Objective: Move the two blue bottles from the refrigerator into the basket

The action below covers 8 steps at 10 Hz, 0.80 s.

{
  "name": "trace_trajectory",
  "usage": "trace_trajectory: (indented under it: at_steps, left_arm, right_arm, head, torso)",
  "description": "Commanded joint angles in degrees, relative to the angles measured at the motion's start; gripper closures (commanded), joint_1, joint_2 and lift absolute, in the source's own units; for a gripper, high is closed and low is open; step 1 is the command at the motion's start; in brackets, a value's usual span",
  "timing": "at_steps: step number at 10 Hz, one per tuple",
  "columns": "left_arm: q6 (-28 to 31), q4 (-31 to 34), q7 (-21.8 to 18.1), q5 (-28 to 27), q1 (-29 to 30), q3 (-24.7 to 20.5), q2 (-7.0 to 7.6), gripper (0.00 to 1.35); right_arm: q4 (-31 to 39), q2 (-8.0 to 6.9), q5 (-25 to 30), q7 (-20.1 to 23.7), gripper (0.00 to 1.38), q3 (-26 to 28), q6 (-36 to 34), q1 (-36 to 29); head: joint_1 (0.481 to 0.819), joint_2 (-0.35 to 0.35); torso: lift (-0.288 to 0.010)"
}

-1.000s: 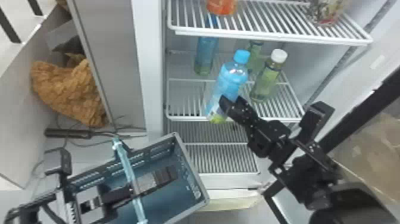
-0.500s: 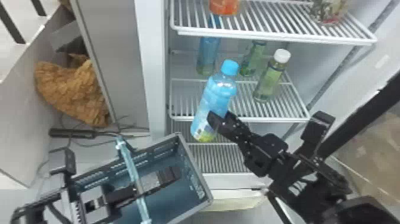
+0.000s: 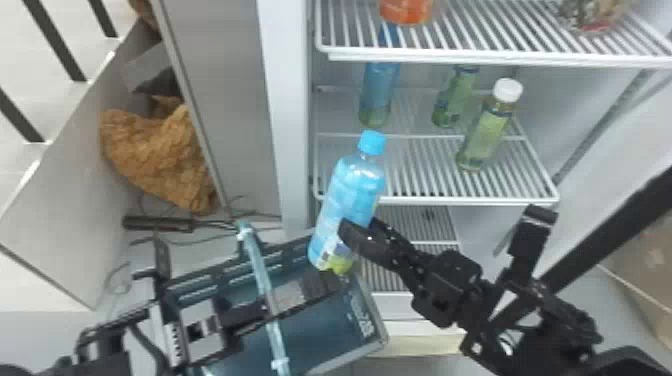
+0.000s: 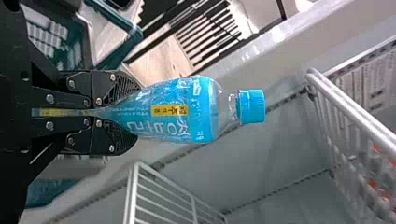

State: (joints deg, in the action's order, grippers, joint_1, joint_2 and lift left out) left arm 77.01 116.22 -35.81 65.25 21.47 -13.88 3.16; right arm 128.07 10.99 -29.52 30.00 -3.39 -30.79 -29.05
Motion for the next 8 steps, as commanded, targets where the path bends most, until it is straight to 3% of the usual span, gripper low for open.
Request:
trace_trajectory:
  at_steps: [1,6,7,8]
  left_arm:
    - [-0.23,-0.42,-0.05,0.1,-0.66,0.4,0.09,1.2]
    - [-0.93,-0.7,-0.05,0.33,-1.51,0.86,0.27,1.2]
    - [-0.93,-0.7,-0.05,0.33,-1.51,0.86,0.27,1.2]
    - [-0.93,-0.84,-0.05,0.33,-1.51,0.86,0.27,1.2]
  right_arm:
    - [-0.18,0.0,-0.64,0.06,1.17,-0.38,-1.27,-0.05]
    - [-1.02,0.88,-3.61,1.11,1.17,-1.75,-10.83,0.09]
    - [-1.44,0.88,-4.53,1.38,1.08,-1.75,-14.63,0.23]
    - [-2.01,0.97,-4.76,1.55,0.7,-1.64,-15.19,0.23]
  head:
    - [0.695,-0.032]
    - [0.695,0.006]
    - [0.695,0.02]
    - [0.695,0.03]
  torso:
    - [-0.22]
    - [-0.22]
    - [-0.22]
    - [-0.22]
